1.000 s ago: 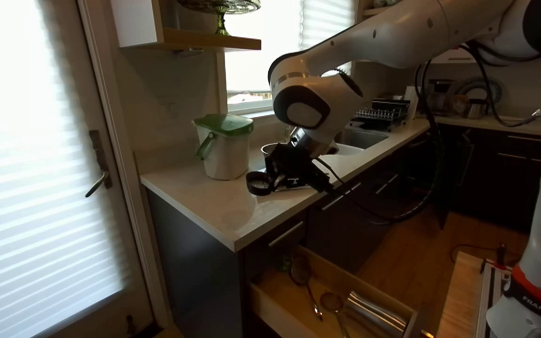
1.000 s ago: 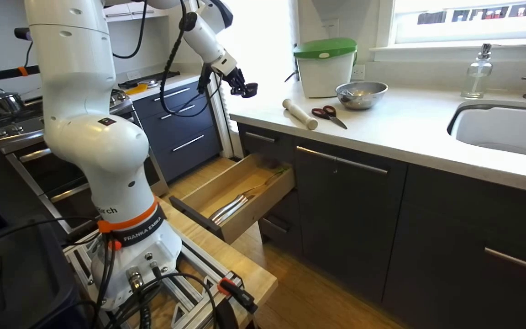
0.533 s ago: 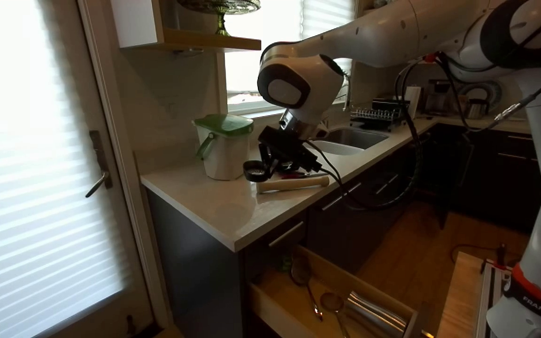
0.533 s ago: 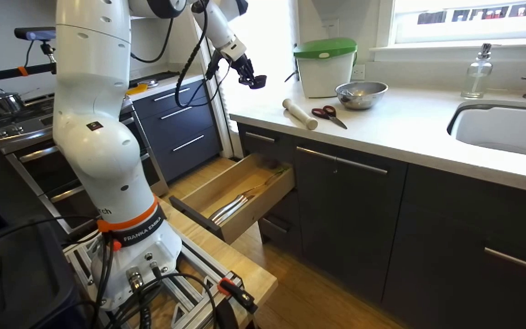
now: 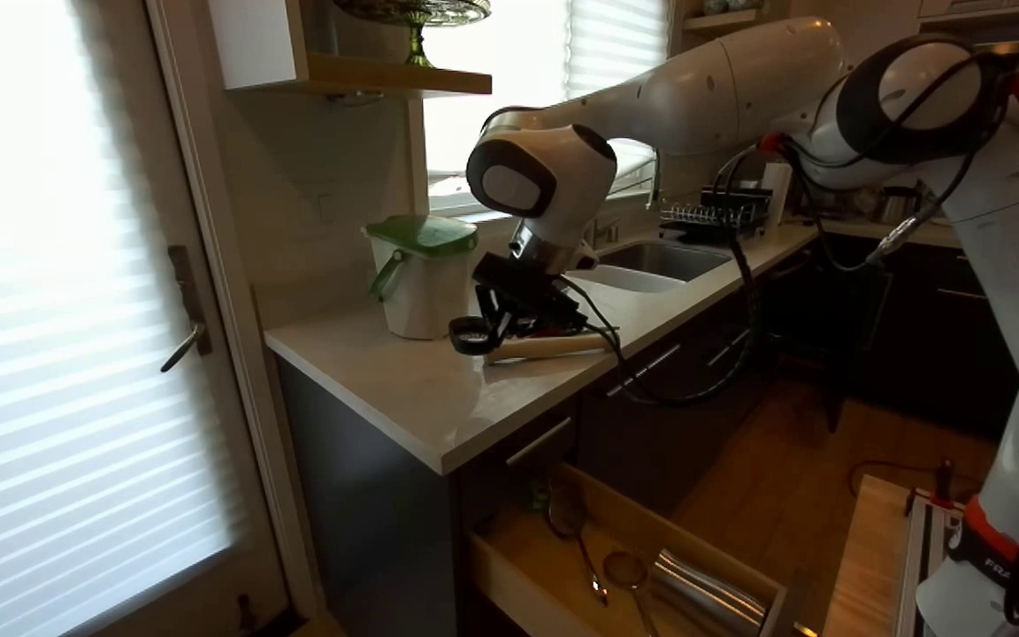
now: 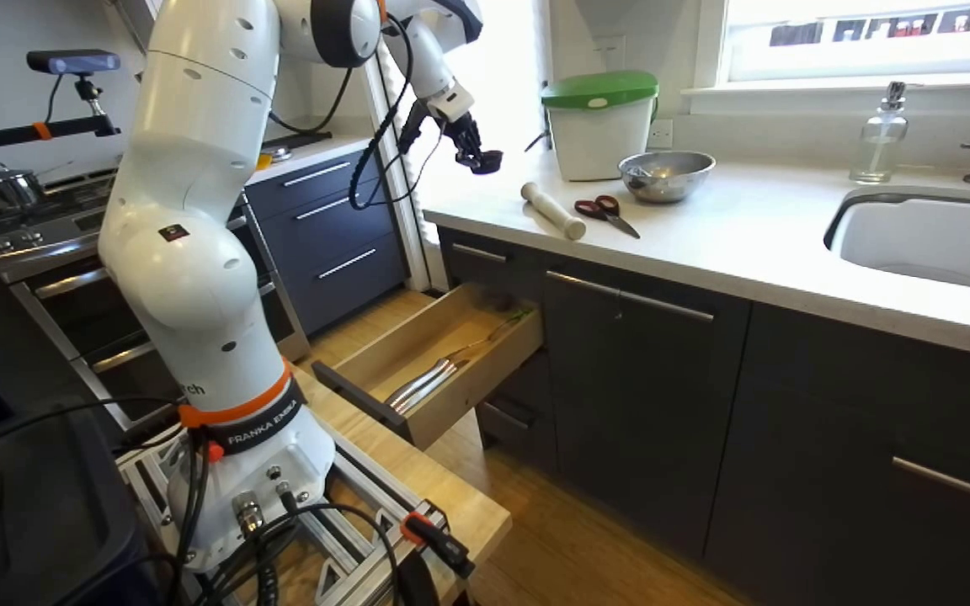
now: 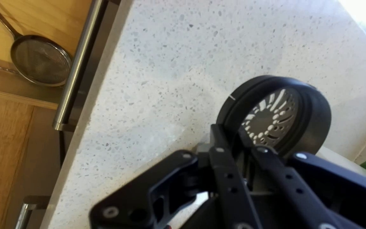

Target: Pick up the black bowl from the open drawer and put it on the kitchen counter

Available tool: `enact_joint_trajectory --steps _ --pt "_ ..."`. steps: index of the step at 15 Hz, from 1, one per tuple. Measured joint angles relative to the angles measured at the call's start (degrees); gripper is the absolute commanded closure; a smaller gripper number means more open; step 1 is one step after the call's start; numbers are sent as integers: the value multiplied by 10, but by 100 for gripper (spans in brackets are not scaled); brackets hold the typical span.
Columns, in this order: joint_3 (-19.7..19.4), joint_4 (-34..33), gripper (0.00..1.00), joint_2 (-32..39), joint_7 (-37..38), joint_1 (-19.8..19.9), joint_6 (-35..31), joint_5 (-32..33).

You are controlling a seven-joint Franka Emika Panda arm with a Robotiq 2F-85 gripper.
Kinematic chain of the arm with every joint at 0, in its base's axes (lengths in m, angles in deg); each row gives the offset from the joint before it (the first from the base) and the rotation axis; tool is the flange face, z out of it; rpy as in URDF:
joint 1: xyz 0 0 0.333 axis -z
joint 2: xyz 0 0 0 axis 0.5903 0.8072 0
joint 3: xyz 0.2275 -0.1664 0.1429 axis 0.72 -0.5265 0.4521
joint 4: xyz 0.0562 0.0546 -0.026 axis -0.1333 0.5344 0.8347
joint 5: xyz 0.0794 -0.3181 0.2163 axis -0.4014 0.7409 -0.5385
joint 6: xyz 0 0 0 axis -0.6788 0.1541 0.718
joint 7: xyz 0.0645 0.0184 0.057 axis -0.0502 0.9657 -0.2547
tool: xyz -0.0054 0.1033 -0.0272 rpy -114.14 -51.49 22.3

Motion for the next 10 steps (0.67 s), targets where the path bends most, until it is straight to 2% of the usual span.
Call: enact_joint_trajectory --steps 10 --pt "-1 -49 97 79 -41 -22 -12 1"
